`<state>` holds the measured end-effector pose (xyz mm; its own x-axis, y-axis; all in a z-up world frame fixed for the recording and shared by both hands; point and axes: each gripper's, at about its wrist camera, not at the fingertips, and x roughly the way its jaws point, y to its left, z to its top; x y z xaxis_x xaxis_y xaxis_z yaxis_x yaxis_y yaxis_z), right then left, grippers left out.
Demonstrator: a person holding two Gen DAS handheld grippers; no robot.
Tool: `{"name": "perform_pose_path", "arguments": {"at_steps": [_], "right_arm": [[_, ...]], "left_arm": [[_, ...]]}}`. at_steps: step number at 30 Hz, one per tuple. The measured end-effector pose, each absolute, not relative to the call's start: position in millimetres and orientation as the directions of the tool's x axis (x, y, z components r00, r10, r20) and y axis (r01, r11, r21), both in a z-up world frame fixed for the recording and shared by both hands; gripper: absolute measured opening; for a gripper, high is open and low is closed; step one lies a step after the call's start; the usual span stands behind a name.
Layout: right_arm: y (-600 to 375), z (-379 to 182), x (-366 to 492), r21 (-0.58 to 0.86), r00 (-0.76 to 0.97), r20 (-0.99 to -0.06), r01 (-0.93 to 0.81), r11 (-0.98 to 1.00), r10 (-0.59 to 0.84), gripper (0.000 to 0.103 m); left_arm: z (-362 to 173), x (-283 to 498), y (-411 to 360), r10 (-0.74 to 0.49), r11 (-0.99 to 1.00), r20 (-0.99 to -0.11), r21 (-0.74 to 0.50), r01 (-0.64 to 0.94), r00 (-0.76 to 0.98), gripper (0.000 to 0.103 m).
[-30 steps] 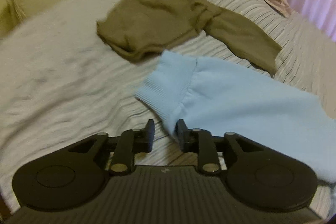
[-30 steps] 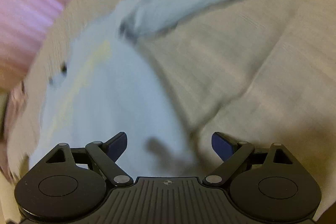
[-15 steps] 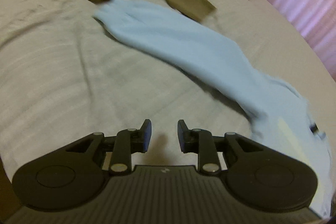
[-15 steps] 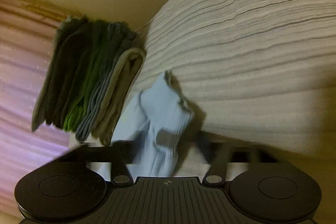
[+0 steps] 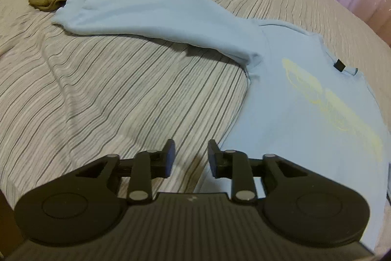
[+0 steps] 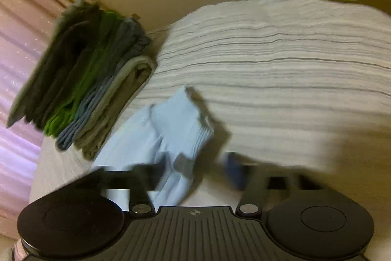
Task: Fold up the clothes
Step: 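Grasp the sweatshirt hem with the left gripper while the right gripper grasps the cuff, then pull the sweatshirt straight and open both grippers onto the bed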
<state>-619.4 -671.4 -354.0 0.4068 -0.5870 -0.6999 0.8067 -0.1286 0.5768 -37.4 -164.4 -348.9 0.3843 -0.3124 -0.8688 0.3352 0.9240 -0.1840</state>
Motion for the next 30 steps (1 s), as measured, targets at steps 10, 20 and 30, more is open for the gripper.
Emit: {"name": "perform_pose_path", "arguments": {"at_steps": [10,20,30], "right_arm": [[-521.2,-378.2,-498.3,0.683,0.689,-0.723,0.705,0.190,0.043,0.057],[-484.6,-358.5,-482.8,0.487,0.496,-0.868,0.846,0.216,0.012,0.013],[-418.7,-323.4,-368.8,0.022,0.337,-0.861,0.773,0.635,-0.381,0.071]], "left_arm": [[-381.0,-59.3,-141.0,-0.374,0.849,-0.913,-0.267,0.456,0.161,0.048],[-381.4,-63.3,-126.6,-0.469,0.737,-0.882,-0.358,0.573,0.052,0.015],[-352.3,-78.2,-195.6,-0.362,0.630,-0.902,-0.051,0.775,0.235,0.036]]}}
